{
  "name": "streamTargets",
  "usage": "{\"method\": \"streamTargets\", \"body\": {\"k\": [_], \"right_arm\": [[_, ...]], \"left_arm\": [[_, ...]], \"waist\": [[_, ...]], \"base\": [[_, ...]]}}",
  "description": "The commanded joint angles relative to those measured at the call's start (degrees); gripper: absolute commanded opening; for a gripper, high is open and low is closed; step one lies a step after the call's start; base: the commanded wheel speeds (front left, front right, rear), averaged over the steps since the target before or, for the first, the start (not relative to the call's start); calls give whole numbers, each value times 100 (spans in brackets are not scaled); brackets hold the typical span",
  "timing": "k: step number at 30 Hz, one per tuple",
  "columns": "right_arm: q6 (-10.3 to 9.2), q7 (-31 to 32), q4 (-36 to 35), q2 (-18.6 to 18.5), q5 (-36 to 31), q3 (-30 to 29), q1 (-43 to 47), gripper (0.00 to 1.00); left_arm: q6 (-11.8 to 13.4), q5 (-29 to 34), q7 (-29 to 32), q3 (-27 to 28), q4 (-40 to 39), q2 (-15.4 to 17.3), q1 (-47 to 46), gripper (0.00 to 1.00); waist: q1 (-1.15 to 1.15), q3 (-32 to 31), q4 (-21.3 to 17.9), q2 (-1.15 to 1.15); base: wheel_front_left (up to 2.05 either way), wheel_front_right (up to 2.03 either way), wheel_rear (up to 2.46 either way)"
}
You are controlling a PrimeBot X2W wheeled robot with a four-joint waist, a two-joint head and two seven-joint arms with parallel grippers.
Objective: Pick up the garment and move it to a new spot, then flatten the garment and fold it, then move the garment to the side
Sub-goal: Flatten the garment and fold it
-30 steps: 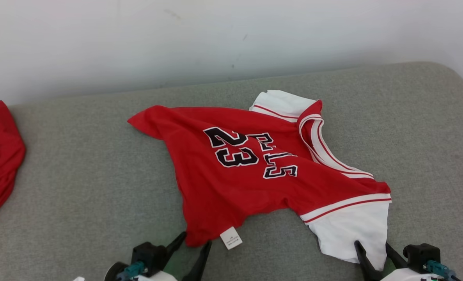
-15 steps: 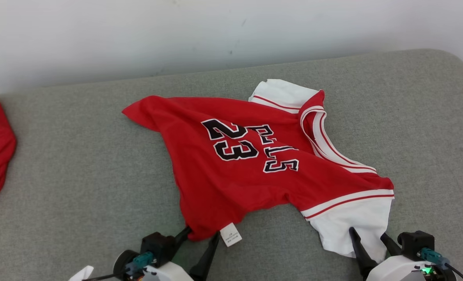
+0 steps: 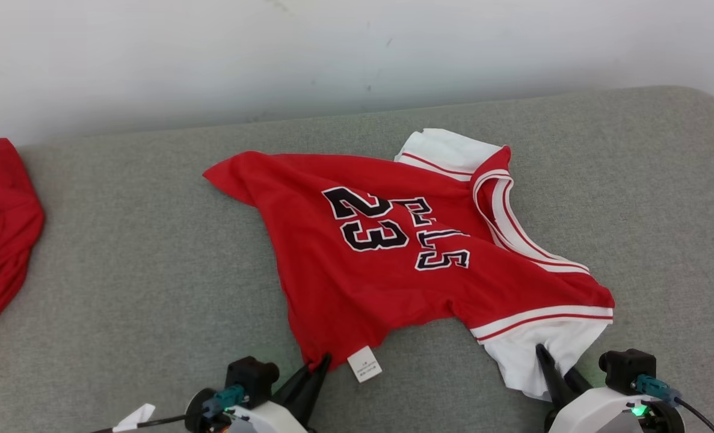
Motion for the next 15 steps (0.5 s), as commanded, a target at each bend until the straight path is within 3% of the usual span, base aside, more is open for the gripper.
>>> {"method": "streamTargets", "body": {"k": [1,7,15], "right_arm": [[58,19,35,98,90,150,120,0],[45,-154,-564,-164,640,84,214,0],[45,112,-2783,-963,2142,-500,641,0]], "left_arm": [[8,-138,3,12,70,30,82,0],[8,-640,-40,252,-186,138,285,0],[7,-1813,280,669,-1801,700,732,0]], "waist": [[0,-75,9,0],[0,-281,47,0],[0,-686,127,0]], "base": [[0,0,0],[0,0,0],[0,0,0]]}}
